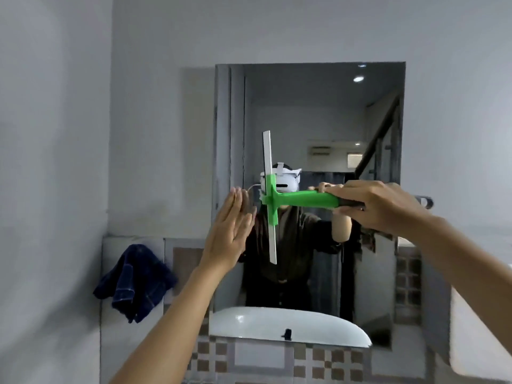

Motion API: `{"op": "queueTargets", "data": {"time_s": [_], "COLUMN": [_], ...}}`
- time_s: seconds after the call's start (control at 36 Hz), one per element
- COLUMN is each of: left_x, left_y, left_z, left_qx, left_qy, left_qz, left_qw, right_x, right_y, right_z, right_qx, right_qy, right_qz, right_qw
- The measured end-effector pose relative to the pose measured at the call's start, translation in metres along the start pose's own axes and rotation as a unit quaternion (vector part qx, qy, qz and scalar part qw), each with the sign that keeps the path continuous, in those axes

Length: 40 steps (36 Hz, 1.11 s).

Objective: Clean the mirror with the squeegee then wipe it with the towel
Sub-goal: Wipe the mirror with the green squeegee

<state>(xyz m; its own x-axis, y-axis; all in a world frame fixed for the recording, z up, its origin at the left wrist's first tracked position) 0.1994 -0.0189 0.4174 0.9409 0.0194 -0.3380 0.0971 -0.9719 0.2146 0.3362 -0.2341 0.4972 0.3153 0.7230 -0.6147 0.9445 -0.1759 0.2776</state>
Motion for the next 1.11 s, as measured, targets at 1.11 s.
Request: {"op": "queueTargets", "data": {"time_s": [1.11], "left_x": [0.027], "left_y": [-0.050], "left_z": [0.005], "left_qx": [0.014], "left_qy": [0.015], "left_qz": [-0.165], "left_qw": [0.986], "right_x": [-0.031], "right_y": [-0.006], "right_z": [-0.162], "right_qx": [0.018], "right_qy": [0.035], "right_qz": [-0.018], "right_qw": [0.999]}}
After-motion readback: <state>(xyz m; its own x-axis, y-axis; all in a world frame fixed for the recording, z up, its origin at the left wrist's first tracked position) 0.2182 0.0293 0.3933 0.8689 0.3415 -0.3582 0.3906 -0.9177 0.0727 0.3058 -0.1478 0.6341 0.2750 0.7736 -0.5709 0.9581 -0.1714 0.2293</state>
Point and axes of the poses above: each hand's wrist, its own z-axis away from the middle knuckle, its own x-axis out of the palm, y = z × x, the point moved 7 cm from there along -z, towards the middle knuckle, and after that the axes turned 2 degrees about -z, right-handed, at the moved point
